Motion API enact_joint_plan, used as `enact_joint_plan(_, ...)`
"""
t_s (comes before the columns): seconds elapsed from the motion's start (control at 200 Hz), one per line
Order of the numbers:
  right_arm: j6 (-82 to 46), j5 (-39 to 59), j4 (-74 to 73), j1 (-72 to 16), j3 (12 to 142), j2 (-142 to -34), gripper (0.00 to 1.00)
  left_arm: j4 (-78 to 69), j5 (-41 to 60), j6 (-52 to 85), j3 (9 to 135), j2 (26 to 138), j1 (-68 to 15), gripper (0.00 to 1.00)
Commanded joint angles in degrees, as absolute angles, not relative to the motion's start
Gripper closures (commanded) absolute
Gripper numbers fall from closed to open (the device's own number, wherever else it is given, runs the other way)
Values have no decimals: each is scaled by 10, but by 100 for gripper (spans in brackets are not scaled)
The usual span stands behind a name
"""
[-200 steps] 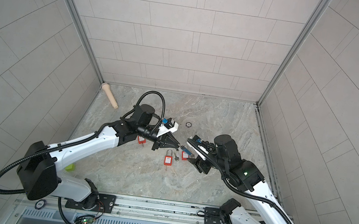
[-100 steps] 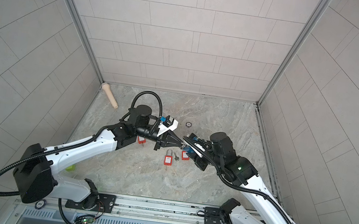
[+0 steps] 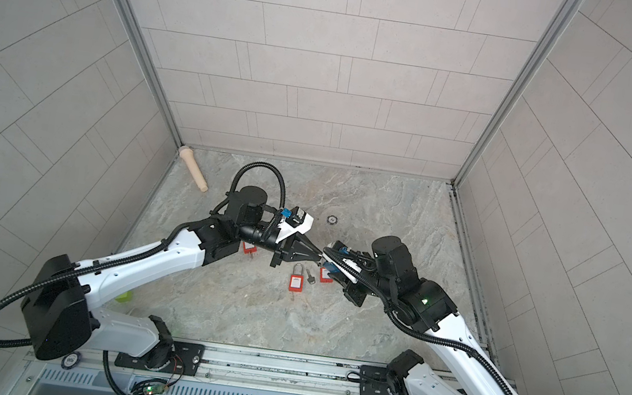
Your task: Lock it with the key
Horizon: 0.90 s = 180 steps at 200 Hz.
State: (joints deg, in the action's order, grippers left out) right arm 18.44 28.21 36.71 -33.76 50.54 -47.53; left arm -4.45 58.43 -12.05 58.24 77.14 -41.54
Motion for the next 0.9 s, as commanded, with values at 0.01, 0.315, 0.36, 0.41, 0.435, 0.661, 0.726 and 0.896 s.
enact_joint_plan(0.01, 188, 308, 368, -340, 523, -466, 97, 64, 558, -212, 617, 745, -416, 66)
enact_joint_plan(0.315, 191, 332, 384, -339, 533, -486, 98, 162, 545, -278, 651, 747, -416, 63)
enact_joint_plan(0.36, 195, 337, 384, -339, 536, -488, 98, 163, 547, -278, 656, 752, -416, 63)
enact_joint_plan(0.41, 195, 339, 384, -340, 541, -491, 98, 164, 551, -279, 661, 756, -417, 63)
enact_joint_plan(0.435, 196, 340, 385, -339, 542, -492, 98, 164, 552, -279, 663, 757, -419, 63)
enact_joint_plan(0.661, 199, 346, 385, -339, 552, -502, 98, 179, 567, -284, 672, 770, -430, 68)
enact_joint_plan(0.726, 199, 348, 385, -340, 554, -503, 99, 189, 566, -290, 672, 772, -432, 69)
enact_joint_plan(0.896, 208, 365, 393, -339, 561, -515, 100, 194, 563, -300, 679, 777, -439, 84)
